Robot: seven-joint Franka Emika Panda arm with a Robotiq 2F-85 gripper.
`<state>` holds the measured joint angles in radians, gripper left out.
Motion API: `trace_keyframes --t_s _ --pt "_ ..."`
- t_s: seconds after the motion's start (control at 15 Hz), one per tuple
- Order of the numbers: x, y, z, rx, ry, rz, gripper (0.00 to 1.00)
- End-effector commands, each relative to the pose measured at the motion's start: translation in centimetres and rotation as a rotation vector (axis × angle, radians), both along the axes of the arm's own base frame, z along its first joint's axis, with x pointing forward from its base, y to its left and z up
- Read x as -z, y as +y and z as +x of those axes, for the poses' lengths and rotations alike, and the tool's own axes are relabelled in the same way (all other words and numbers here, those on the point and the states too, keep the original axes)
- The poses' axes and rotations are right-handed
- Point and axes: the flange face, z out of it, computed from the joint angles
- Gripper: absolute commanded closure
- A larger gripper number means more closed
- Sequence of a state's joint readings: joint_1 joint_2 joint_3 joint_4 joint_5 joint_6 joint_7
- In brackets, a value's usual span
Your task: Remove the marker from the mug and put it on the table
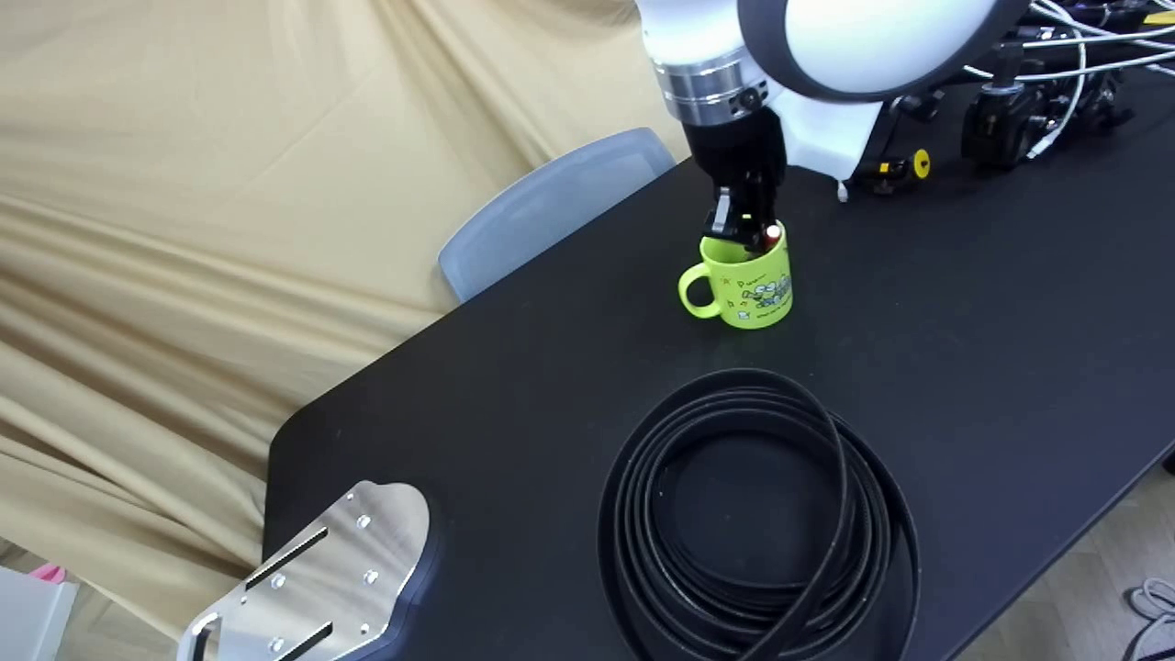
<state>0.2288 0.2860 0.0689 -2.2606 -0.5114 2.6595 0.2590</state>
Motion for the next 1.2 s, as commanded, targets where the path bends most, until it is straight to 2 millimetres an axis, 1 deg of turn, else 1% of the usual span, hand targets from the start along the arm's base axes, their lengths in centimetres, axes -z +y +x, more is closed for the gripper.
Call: trace_keyframes --t_s 0.0,0.27,0.47,0.67,0.8,0.93,1.07,1.13 --pt "-2.4 0.1 -0.5 0.011 0.011 0.024 0.95" --pt "-5.9 0.0 -2.1 0.037 0.092 0.045 0.95" --pt "-9.5 -0.3 -3.4 0.071 0.14 0.044 0.95" --pt "-13.0 -1.1 -4.5 0.111 0.115 0.021 0.95" --pt "-14.6 -1.9 -4.9 0.125 0.071 0.005 0.95" --pt "-15.3 -3.1 -5.2 0.143 0.028 0.008 0.95" --pt "-15.3 -4.6 -5.4 0.168 -0.015 0.021 0.95" --pt "-15.0 -5.5 -5.3 0.18 -0.044 0.035 0.95"
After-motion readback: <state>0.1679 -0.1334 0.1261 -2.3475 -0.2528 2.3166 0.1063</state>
